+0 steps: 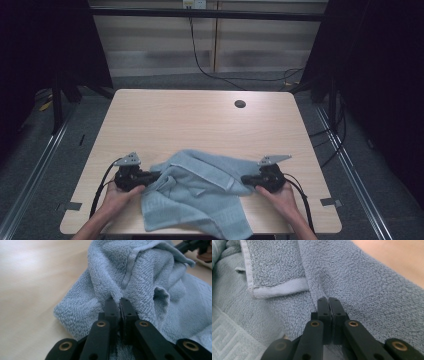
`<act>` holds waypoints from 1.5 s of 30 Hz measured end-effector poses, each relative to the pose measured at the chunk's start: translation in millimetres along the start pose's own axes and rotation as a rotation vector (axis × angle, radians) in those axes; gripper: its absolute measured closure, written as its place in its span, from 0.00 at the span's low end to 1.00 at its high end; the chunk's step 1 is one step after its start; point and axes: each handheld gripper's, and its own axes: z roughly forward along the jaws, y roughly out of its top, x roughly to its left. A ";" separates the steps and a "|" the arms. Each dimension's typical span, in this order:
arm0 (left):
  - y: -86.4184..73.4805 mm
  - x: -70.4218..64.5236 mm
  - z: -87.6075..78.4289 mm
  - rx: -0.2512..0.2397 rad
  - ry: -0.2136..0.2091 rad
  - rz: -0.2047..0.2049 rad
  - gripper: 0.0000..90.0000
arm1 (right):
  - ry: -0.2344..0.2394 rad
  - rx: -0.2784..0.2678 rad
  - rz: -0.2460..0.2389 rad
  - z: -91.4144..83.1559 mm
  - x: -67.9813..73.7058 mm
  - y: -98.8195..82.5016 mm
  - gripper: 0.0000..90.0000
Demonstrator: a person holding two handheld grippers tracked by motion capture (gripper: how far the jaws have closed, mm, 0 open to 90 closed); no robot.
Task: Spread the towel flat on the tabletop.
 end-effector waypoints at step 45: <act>38.0 -14.9 43.3 0.076 -0.048 0.076 0.87 | -0.027 -0.061 0.003 -11.4 -6.4 -0.4 0.72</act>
